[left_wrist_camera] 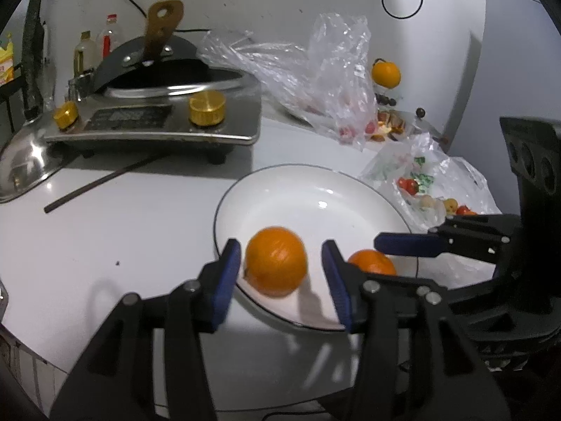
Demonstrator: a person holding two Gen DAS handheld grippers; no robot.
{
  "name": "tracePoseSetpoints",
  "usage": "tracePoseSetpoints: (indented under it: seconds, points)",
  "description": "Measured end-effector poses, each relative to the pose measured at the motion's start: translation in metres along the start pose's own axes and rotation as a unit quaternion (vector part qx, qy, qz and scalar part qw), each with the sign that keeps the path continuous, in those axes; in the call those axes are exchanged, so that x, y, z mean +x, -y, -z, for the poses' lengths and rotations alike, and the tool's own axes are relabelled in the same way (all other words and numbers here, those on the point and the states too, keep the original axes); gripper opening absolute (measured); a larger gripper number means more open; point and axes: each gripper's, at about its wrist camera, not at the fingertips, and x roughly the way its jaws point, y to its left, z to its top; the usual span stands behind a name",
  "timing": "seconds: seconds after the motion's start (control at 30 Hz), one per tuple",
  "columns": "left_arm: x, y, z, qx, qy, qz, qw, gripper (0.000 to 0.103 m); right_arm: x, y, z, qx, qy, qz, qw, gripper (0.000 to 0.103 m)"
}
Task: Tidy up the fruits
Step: 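Lower both mandarins onto the white plate and open both tools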
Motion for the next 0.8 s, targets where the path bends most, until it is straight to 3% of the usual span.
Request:
tracePoseSetpoints:
  seconds: [0.1, 0.6, 0.8]
  points:
    - [-0.003, 0.001, -0.001, -0.001, 0.003, -0.002, 1.0000, 0.052, -0.004, 0.001, -0.001, -0.002, 0.005, 0.001, 1.000, 0.053]
    - [-0.013, 0.024, -0.007, 0.014, 0.014, -0.009, 0.9998, 0.055, -0.034, 0.016, 0.003, 0.006, 0.035, 0.010, 0.999, 0.054]
    - [-0.015, 0.039, -0.013, 0.020, 0.017, -0.007, 0.9996, 0.061, -0.050, 0.028, 0.006, 0.012, 0.052, 0.020, 0.998, 0.054]
